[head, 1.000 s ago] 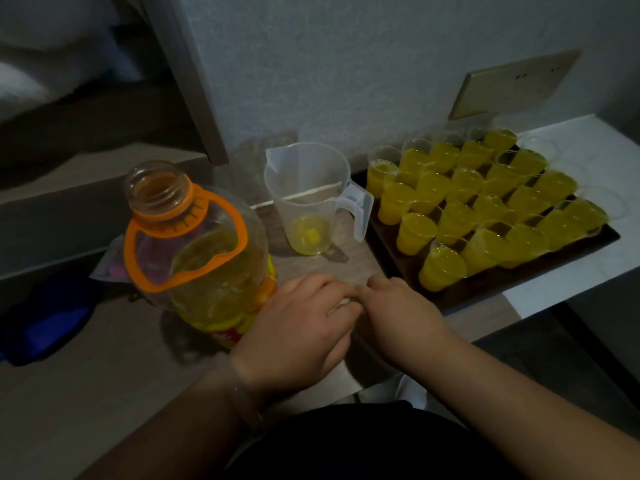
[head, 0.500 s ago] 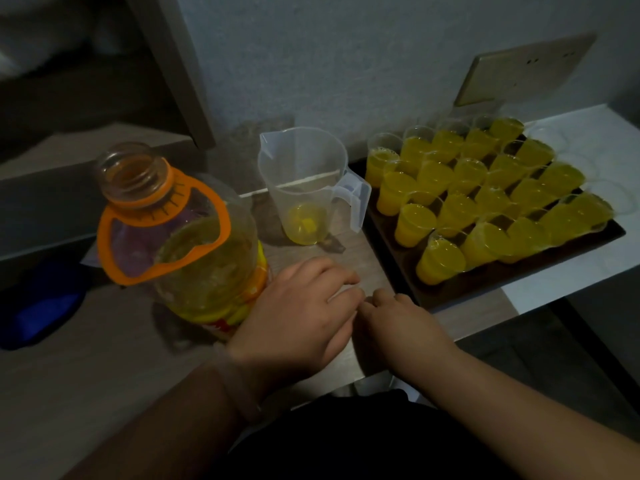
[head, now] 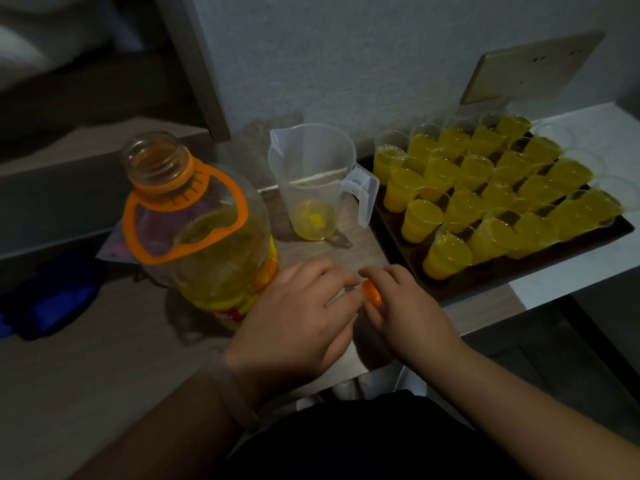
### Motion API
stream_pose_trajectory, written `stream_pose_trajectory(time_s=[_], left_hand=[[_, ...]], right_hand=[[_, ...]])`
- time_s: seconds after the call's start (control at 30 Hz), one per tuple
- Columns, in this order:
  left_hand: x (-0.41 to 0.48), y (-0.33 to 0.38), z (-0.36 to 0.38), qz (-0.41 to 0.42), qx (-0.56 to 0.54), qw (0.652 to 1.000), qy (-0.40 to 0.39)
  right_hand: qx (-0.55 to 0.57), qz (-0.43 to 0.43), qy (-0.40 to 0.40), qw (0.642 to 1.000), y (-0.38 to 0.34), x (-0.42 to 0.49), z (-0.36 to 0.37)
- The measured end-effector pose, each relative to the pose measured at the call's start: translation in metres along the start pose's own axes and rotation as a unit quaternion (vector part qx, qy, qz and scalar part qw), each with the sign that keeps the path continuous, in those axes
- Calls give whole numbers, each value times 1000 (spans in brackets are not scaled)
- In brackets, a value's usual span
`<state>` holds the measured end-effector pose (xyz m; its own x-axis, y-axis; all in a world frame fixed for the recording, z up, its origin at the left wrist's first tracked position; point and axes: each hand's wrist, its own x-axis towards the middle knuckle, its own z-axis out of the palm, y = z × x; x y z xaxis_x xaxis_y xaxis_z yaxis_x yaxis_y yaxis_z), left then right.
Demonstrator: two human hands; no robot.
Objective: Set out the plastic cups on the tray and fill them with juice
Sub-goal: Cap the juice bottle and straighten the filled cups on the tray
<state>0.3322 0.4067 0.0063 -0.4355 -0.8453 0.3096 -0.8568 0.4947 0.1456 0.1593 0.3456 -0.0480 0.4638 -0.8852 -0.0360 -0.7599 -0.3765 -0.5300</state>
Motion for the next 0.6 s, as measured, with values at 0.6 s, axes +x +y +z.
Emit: stream_pose_trajectory(time_s=[0.6], left_hand=[[16,24,-72,1,93,987,128]], right_hand=[[470,-76,46,878,-43,30,-80]])
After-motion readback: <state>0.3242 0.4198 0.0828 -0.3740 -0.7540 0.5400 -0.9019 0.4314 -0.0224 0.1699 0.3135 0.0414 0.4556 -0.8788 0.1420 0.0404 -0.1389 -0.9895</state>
